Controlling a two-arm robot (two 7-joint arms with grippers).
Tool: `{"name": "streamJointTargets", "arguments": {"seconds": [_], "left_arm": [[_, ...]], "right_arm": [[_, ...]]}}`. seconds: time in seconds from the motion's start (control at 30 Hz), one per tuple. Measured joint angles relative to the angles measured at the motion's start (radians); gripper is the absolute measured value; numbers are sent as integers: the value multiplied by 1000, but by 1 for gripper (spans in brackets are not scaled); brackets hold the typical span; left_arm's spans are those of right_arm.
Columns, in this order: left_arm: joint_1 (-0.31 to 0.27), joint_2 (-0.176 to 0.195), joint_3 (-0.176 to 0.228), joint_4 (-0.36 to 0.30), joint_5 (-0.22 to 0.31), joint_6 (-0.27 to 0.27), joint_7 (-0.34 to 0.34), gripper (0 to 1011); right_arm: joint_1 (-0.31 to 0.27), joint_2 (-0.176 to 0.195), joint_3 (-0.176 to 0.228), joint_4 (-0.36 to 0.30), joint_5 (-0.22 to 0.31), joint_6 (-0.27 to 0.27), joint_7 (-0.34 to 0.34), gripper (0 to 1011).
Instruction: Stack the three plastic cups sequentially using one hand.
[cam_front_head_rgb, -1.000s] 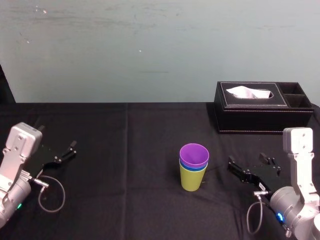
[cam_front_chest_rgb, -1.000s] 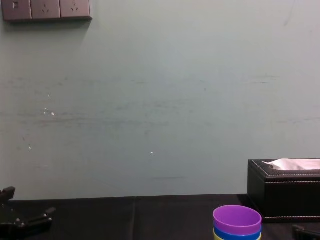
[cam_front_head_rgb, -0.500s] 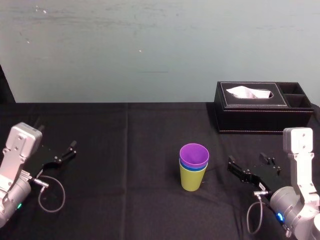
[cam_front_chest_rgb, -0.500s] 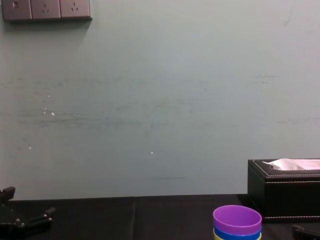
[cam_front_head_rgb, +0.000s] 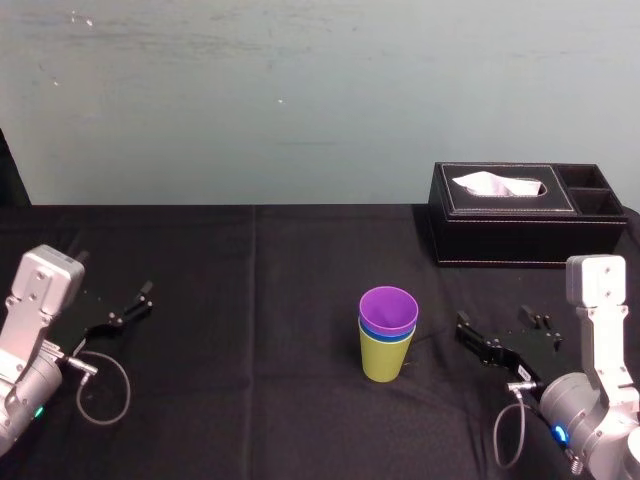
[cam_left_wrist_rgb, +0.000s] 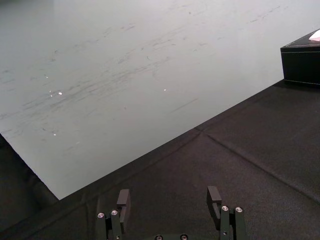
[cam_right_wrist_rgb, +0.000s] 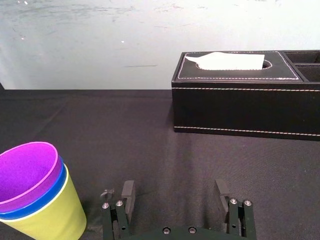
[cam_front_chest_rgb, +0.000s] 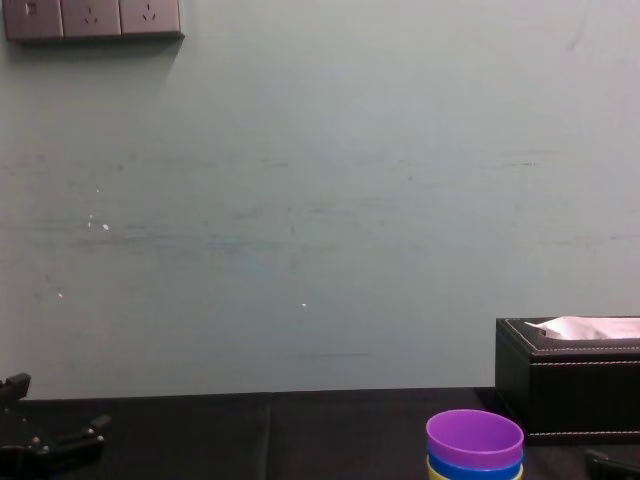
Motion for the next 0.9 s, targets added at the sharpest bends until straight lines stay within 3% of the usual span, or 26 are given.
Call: {"name": "streamJointTargets", "arguments": {"seconds": [0.9], "left_arm": [[0,0,0,0,0,0,0,1000]], "right_arm": [[0,0,0,0,0,0,0,1000]]}}
